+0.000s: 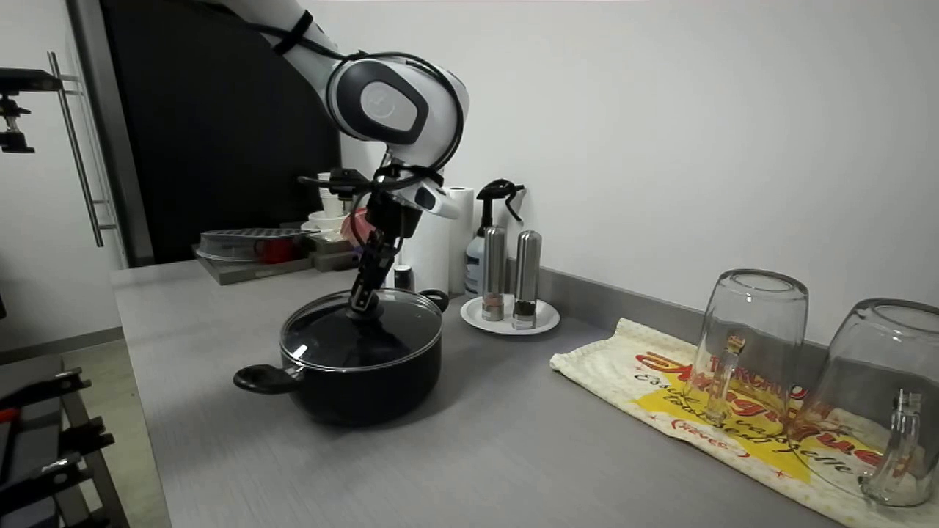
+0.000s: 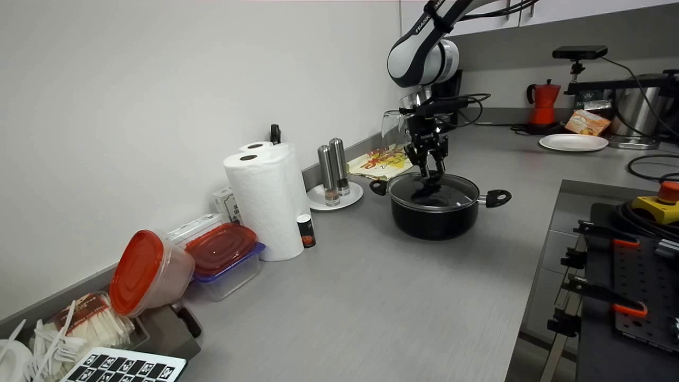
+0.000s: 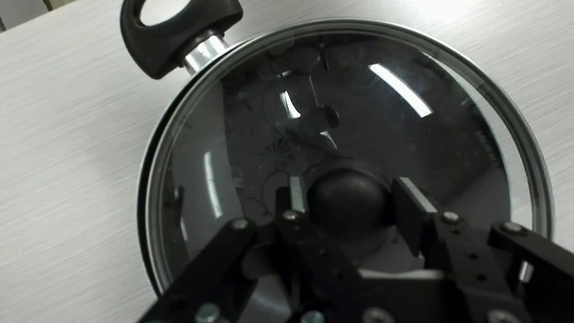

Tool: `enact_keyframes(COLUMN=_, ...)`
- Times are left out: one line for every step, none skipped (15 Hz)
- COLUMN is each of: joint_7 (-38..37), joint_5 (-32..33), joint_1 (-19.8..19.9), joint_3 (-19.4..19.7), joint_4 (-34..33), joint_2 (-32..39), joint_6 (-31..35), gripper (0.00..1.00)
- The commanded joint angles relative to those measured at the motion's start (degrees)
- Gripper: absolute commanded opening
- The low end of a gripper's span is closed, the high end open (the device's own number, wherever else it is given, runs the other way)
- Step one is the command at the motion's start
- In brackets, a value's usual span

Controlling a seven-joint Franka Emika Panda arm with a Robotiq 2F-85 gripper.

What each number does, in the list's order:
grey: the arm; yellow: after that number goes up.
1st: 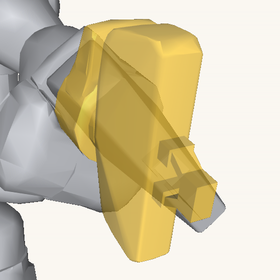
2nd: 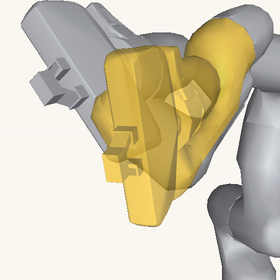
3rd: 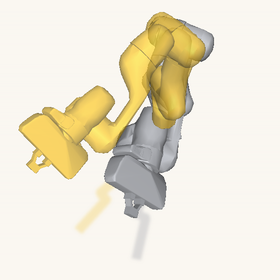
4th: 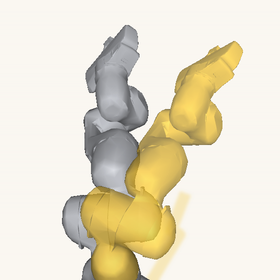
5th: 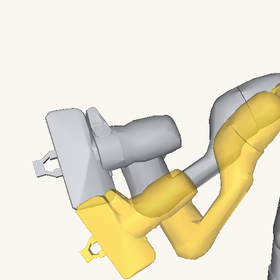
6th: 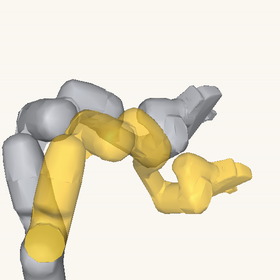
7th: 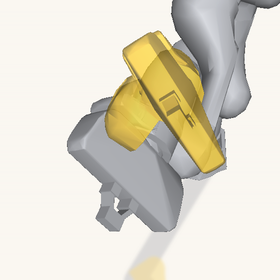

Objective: Remove the glass lid from the black pot and put it on the table

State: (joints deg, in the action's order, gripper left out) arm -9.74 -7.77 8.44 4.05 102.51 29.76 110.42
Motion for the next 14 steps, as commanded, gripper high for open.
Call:
enact_keyframes(joint_7=1.04, joint_5=-0.52, joint_1=-0.51, joint_3=0.63, joint_4=2.24, joint_2=-6.26, joint_6=-0.15, gripper=0.24)
enact_keyframes(joint_7=0.96, joint_5=-0.2, joint_1=-0.67, joint_3=0.74, joint_4=2.55, joint_2=-7.6, joint_6=0.03, gripper=0.24)
enact_keyframes(joint_7=0.39, joint_5=0.68, joint_1=-1.09, joint_3=1.05, joint_4=2.84, joint_2=-9.49, joint_6=0.03, gripper=0.24)
enact_keyframes(joint_7=0.13, joint_5=1.37, joint_1=-1.35, joint_3=1.2, joint_4=2.8, joint_2=-11.03, joint_6=-0.16, gripper=0.26)
enact_keyframes(joint_7=-0.09, joint_5=2.13, joint_1=-1.67, joint_3=1.25, joint_4=2.56, joint_2=-12.75, joint_6=-0.56, gripper=0.27)
enact_keyframes(joint_7=-0.07, joint_5=2.57, joint_1=-1.85, joint_3=1.19, joint_4=2.17, joint_2=-13.94, joint_6=-0.88, gripper=0.27)
enact_keyframes(joint_7=-0.18, joint_5=3.4, joint_1=-2.35, joint_3=0.97, joint_4=1.18, joint_2=-14.95, joint_6=-1.83, gripper=0.27)
enact_keyframes(joint_7=-0.44, joint_5=4.21, joint_1=-2.78, joint_3=0.82, joint_4=0.56, joint_2=-15.88, joint_6=-2.38, gripper=0.26)
enact_keyframes(joint_7=-0.48, joint_5=5.35, joint_1=-3.6, joint_3=0.38, joint_4=-0.71, joint_2=-16.52, joint_6=-3.61, gripper=0.26)
enact_keyframes(joint_7=-0.86, joint_5=6.63, joint_1=-4.46, joint_3=0.01, joint_4=-1.72, joint_2=-17.01, joint_6=-4.48, gripper=0.25)
enact_keyframes(joint_7=-1.04, joint_5=7.76, joint_1=-5.3, joint_3=-0.44, joint_4=-2.66, joint_2=-17.33, joint_6=-5.23, gripper=0.25)
enact_keyframes(joint_7=-1.18, joint_5=8.91, joint_1=-6.26, joint_3=-1.01, joint_4=-4.01, joint_2=-17.28, joint_6=-6.3, gripper=0.25)
enact_keyframes(joint_7=-1.51, joint_5=10.34, joint_1=-7.52, joint_3=-1.71, joint_4=-5.86, joint_2=-16.73, joint_6=-7.65, gripper=0.25)
enact_keyframes(joint_7=-1.52, joint_5=11.47, joint_1=-8.49, joint_3=-2.28, joint_4=-7.29, joint_2=-16.3, joint_6=-8.68, gripper=0.25)
